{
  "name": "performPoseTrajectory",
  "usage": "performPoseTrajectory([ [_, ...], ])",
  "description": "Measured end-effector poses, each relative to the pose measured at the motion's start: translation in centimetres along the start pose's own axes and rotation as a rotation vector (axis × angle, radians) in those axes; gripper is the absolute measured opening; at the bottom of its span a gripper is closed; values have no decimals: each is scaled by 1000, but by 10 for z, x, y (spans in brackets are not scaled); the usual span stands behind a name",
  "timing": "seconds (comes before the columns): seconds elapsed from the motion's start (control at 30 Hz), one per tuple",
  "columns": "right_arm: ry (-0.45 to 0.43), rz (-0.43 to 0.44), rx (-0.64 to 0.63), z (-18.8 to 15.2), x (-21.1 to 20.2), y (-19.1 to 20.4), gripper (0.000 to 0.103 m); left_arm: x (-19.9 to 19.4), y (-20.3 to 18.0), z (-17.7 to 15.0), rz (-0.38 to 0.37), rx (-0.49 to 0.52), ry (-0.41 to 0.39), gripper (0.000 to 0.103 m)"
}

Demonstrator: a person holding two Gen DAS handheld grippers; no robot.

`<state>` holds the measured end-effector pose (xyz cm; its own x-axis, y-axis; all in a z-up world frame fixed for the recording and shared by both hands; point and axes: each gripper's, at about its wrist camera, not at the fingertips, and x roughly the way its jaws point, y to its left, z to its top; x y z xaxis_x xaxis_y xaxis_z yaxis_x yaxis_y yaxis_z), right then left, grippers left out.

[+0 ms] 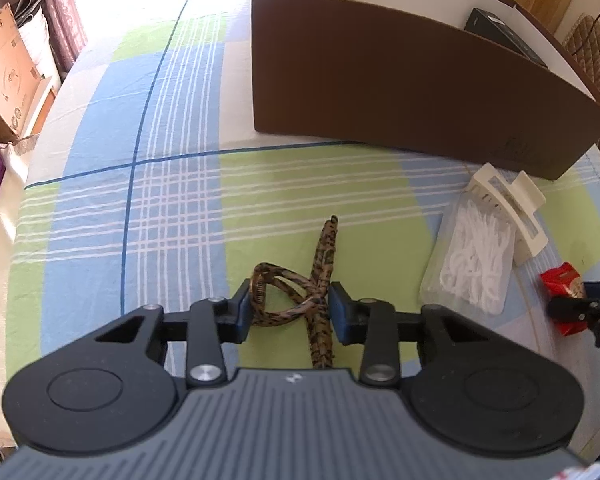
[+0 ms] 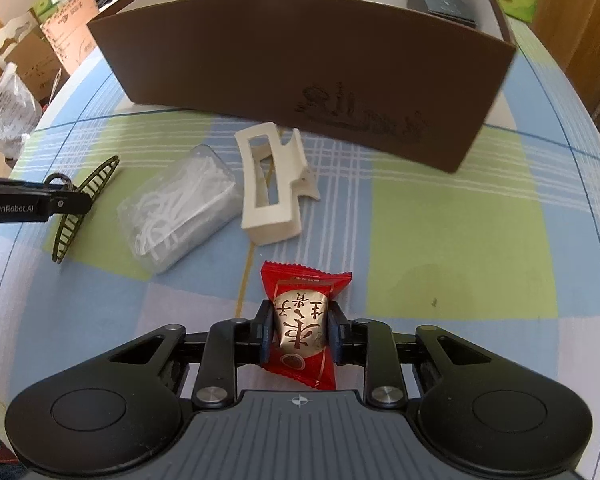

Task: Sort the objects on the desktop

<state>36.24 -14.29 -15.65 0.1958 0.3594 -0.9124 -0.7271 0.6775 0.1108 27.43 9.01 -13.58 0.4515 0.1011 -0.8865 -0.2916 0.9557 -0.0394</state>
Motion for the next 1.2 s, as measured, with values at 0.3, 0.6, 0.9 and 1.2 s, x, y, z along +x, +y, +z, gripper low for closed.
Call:
performPoseTrajectory([
  [0.3,-22,17,42,-1,-17,-13,24,-20,-6,-4,-8,-8,-20,33],
  [0.6,-79,45,33,8,-36,-11,24,-52,-13,0,-21,-14,-73,33],
  [0.9,-156,87,-6,23,-63,-4,24,-85,-21,9,-46,-12,-135,33],
  [1.2,-225,93,-40,46,-79,-1,24,-102,-36,35,-86,11,-202,33],
])
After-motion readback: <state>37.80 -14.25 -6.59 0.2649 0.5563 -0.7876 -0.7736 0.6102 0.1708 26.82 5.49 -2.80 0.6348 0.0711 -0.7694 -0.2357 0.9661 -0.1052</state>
